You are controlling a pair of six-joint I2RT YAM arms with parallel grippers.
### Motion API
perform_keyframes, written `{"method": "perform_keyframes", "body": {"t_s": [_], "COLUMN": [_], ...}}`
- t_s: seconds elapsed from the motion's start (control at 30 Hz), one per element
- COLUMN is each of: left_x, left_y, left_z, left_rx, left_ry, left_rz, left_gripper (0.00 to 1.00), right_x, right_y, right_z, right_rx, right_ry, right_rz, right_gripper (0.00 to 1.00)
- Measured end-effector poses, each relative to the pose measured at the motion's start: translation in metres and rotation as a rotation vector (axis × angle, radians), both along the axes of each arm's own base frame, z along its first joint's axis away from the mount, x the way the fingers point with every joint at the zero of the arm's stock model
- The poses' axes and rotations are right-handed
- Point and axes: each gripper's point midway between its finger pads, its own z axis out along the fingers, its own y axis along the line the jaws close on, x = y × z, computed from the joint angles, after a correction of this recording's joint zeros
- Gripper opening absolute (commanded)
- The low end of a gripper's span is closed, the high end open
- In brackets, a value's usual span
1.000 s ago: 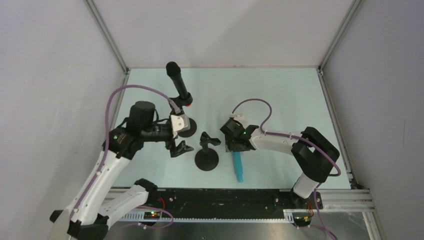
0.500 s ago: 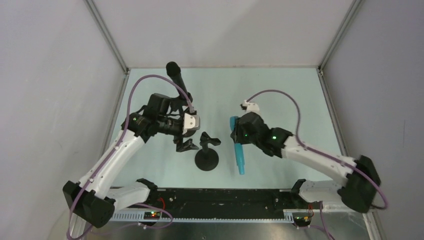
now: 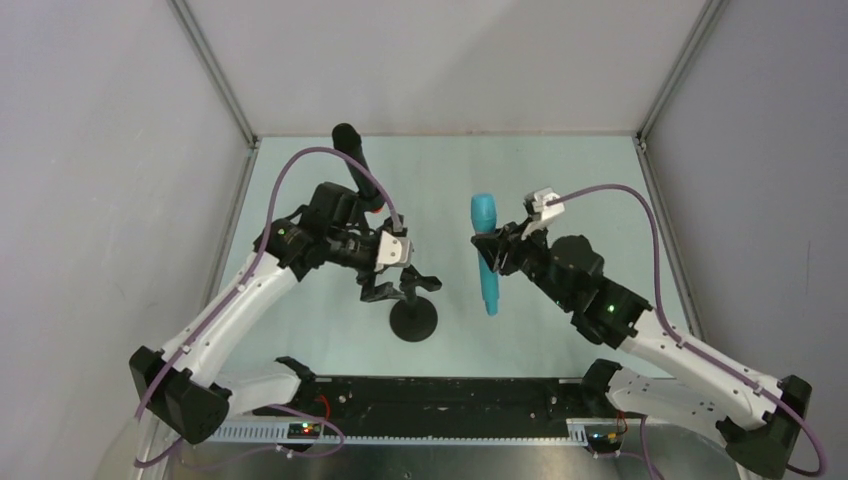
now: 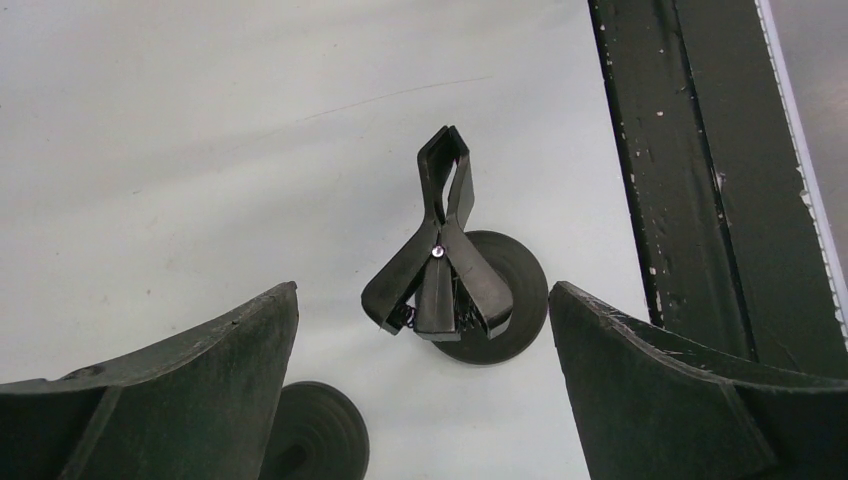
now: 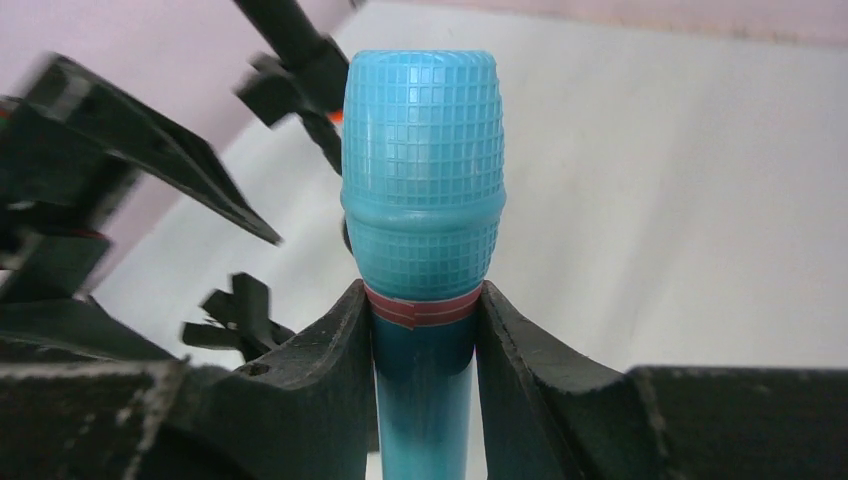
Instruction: Attach the microphones to the stand
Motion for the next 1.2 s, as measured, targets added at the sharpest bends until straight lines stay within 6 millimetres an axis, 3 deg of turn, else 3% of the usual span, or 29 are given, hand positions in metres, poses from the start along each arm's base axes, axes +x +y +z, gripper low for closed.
{"method": "perform_keyframes", "body": {"t_s": [0.2, 0.37, 0.87, 1.2], "left_x": [0.001, 0.003, 0.006, 0.005], "left_y": [-0.003, -0.003, -0.005, -0.005], "left_z": [-0.007, -0.01, -0.018, -0.019], "left_rx": [0.014, 0.021, 0.035, 0.039], "left_ry": [0.007, 0.004, 0.025, 0.031], "left_rz": [-0.016, -0.022, -0.031, -0.031], "left_gripper": [1.0, 1.0, 0.97, 0.92], "right_x": [-0.01, -0.023, -0.065, -0.064], "right_y": [0.01, 0.022, 0.066, 0.049], "right_z": [0.057, 0.089, 0.118, 0.137], "right_rx": [0.142, 0.231, 0.396, 0.444], "right_ry": [-0.232, -0.369, -0.665, -0.747], "right_rz": [0.074, 0.132, 0.173, 0.077], "right_gripper": [0.0, 0.0, 0.0, 0.0]}}
